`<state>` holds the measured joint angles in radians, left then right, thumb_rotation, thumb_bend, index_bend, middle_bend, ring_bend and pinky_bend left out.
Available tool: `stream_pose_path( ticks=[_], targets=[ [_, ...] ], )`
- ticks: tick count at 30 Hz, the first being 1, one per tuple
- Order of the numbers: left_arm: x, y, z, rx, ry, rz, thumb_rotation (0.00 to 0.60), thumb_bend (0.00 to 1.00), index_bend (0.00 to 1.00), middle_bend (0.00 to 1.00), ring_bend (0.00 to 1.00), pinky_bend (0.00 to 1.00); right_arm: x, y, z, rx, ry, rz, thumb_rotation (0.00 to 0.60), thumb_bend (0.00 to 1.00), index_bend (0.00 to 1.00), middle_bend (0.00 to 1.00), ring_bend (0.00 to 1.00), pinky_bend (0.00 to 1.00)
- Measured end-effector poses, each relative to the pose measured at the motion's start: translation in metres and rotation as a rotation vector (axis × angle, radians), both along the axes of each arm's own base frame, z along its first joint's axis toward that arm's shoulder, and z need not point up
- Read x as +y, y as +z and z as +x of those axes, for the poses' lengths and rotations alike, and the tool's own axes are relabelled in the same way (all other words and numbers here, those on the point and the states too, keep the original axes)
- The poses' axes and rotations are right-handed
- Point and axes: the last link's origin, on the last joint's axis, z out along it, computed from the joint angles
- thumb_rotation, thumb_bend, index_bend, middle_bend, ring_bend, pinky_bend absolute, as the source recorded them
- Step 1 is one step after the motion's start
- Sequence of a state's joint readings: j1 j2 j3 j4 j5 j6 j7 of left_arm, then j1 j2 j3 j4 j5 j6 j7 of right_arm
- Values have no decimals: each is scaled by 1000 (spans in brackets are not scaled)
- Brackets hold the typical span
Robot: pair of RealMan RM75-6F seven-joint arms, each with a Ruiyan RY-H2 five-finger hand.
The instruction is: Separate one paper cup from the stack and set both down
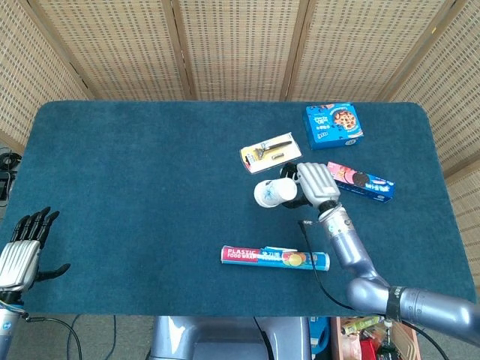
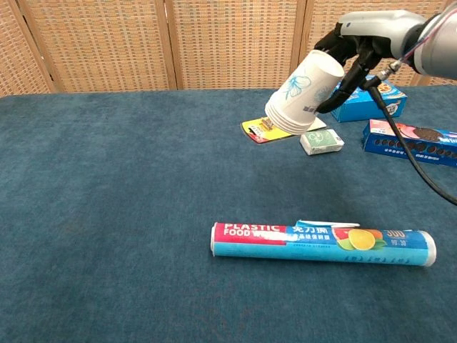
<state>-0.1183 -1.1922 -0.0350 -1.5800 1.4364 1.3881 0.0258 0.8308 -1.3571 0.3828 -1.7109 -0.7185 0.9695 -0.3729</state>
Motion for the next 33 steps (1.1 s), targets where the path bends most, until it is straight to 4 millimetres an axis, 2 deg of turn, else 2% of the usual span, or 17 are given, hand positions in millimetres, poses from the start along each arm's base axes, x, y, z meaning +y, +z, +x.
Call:
stream_pose_path(
  ticks=[5,12,21,25,29,33],
  targets=[
    [2,1,-4,-19,6,8,600,156,0,0,0,0,-6,-2,28,-44,12,10,600,259,753,619,473,728],
    [4,0,-7,-32,16,5,600,156,0,0,0,0,-12,-18,64,-117,21,38,600,259,753,620,474,728],
    [10,-3,-13,-51,39,2,600,157,0,0,0,0,-23,-35,86,-159,22,68,600,259,753,620,475,728],
    [17,-6,-9,-103,35,5,600,157,0,0,0,0,-27,-38,91,-164,20,73,600,260,753,622,477,728],
    [25,-11,-1,-216,26,5,600,156,0,0,0,0,-33,-37,94,-163,20,69,600,259,753,623,478,728],
    [37,-22,13,-419,16,-11,600,157,0,0,0,0,-38,-33,93,-169,10,64,600,259,753,623,478,728]
  ],
)
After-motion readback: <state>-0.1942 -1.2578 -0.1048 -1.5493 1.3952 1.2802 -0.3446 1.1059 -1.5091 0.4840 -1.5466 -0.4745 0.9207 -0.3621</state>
